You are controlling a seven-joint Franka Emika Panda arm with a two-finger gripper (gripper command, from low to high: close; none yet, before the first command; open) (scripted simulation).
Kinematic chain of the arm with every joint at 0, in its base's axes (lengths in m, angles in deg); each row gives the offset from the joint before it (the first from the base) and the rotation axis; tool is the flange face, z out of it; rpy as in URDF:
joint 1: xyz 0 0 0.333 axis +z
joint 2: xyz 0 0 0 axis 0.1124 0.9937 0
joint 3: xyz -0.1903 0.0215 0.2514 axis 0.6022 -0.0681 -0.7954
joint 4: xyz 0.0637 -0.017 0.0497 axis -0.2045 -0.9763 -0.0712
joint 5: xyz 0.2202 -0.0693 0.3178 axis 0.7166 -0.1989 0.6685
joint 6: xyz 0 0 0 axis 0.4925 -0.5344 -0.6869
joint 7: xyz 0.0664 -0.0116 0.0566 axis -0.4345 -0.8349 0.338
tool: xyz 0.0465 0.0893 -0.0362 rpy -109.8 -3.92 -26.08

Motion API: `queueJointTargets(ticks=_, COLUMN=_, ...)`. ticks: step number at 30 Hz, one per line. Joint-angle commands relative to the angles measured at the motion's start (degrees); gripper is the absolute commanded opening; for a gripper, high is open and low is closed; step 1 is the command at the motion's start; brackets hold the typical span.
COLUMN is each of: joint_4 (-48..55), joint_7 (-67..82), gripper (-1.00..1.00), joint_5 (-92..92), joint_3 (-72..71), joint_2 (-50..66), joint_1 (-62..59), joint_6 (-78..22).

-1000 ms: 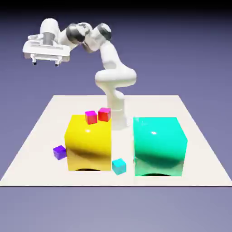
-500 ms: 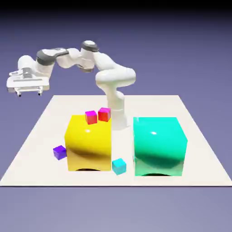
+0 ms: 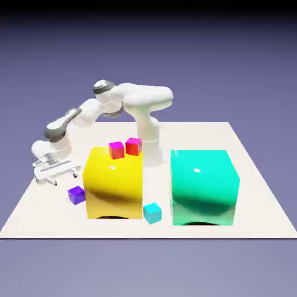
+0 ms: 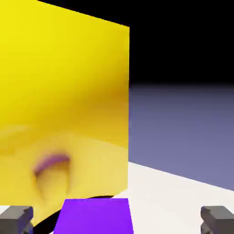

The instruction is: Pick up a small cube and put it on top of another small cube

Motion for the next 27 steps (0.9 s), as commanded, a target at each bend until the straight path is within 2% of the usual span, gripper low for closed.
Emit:
queueJointTargets(ticks=1, joint_4=-0.51, joint_7=0.18, gripper=0.0, joint_5=-0.94, joint_3=1.27, joint_2=-1.04, joint_1=1.41, joint_6=2.49)
queueJointTargets(ticks=3, joint_4=-1.37, joint_7=0.49, gripper=0.0, joint_5=-2.51, joint_3=3.38, joint_2=-2.77, joint_1=3.74, joint_6=6.62)
queueJointTargets(ticks=4, joint_4=-1.37, joint_7=0.49, gripper=-1.0, joint_5=-2.51, joint_3=3.39, joint_2=-2.77, joint_1=3.74, joint_6=6.62)
queueJointTargets(ticks=8, joint_4=0.18, joint_7=-0.37, gripper=-1.0, joint_5=0.01, joint_3=-0.7, joint_2=0.14, joint_1=0.49, joint_6=-0.39)
queueJointTargets(ticks=16, joint_4=4.3, joint_7=-9.19, gripper=-1.0, joint_5=0.09, joint_3=-17.32, joint_2=3.42, joint_1=12.33, joint_6=-9.47)
queueJointTargets(ticks=22, joint_4=-6.14, joint_7=-21.15, gripper=-1.0, joint_5=3.94, joint_3=-29.78, joint_2=1.76, joint_1=15.85, joint_6=-21.06)
queueJointTargets(ticks=27, joint_4=-16.51, joint_7=-25.67, gripper=-1.0, joint_5=6.89, joint_3=-30.46, joint_2=-1.3, joint_1=12.16, joint_6=-25.15)
